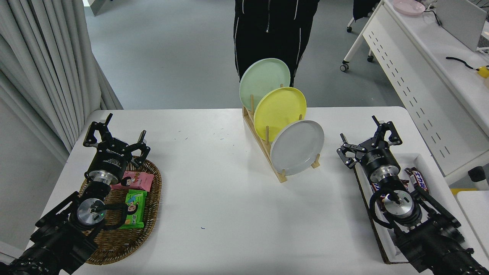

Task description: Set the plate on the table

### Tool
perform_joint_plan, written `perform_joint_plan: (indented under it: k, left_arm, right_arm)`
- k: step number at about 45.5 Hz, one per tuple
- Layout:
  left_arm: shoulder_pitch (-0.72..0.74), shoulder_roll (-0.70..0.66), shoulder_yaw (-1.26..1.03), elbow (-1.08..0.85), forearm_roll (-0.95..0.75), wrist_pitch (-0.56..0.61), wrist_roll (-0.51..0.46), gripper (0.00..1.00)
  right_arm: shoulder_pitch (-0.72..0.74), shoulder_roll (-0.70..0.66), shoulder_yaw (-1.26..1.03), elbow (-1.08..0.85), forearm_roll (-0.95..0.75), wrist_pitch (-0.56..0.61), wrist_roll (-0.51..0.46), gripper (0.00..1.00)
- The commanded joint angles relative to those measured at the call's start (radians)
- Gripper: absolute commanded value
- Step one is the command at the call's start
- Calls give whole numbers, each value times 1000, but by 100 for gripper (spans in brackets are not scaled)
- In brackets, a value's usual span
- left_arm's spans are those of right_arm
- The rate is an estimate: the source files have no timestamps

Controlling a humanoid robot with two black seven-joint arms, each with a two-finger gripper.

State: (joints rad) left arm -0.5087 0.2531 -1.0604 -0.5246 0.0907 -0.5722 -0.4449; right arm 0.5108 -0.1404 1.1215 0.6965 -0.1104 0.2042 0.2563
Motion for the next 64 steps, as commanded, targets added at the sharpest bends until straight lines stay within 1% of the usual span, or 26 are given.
perform_joint_plan:
  k: [1,35,41,58,64]
  left_arm:
    - [-1,-2,-18,0,-5,0,2,100]
    - [1,-2,-3,0,-11,-3,0,100]
    - [1,-2,-3,0,-11,-3,0,100]
    - [1,-2,-3,0,-11,-3,0,100]
    - [1,-2,-3,0,-11,-3,0,100]
  right_arm:
    - [0,1,-6,3,0,1,0,100]
    - [9,16,-2,-3,0,-3,1,100]
    - [72,9,-14,-100,-8,1,0,100]
    - [169,-114,-336,-103,11,-19,0,100]
    - [195,-154,-452,-97,80,-17,0,100]
